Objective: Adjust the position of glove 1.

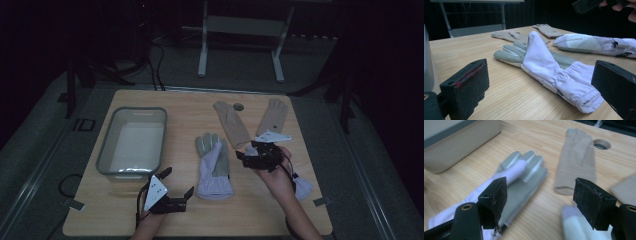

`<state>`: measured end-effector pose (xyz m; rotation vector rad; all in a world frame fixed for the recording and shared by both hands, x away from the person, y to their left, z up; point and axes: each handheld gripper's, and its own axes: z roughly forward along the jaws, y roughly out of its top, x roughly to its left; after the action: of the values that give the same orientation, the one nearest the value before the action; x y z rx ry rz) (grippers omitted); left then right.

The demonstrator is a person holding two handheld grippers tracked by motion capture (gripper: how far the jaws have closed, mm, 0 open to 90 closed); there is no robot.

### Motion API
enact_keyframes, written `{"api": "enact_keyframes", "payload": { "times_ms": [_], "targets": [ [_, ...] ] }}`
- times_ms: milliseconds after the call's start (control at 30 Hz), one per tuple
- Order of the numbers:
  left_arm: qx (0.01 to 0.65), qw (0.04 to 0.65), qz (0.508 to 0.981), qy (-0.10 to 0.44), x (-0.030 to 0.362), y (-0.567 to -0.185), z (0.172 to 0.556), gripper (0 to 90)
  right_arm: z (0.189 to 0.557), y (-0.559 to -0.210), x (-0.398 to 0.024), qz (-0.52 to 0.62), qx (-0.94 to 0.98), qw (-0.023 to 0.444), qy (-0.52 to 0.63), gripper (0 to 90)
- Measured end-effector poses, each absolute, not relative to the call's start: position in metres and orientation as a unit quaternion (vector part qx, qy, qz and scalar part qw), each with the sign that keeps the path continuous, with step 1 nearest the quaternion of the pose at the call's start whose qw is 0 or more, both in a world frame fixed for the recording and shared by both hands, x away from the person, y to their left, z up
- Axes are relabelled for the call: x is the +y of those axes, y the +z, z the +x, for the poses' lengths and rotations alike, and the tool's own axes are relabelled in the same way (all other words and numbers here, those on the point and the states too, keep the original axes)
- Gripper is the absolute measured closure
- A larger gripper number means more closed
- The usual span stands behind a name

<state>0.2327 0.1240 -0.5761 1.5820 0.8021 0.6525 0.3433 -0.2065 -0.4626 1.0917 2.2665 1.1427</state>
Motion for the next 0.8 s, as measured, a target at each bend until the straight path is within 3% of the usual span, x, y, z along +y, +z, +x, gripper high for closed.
{"api": "enact_keyframes", "payload": {
  "times_ms": [400,800],
  "targets": [
    [0.345,0.586,0.678,0.279,0.125,-0.576,0.233,1.9,0.354,-0.463,-0.270,0.369,0.829,0.195,0.373,27.6],
    [0.346,0.585,0.678,0.279,0.124,-0.576,0.233,1.9,0.359,-0.489,-0.322,0.367,0.845,0.162,0.354,29.6]
  ]
}}
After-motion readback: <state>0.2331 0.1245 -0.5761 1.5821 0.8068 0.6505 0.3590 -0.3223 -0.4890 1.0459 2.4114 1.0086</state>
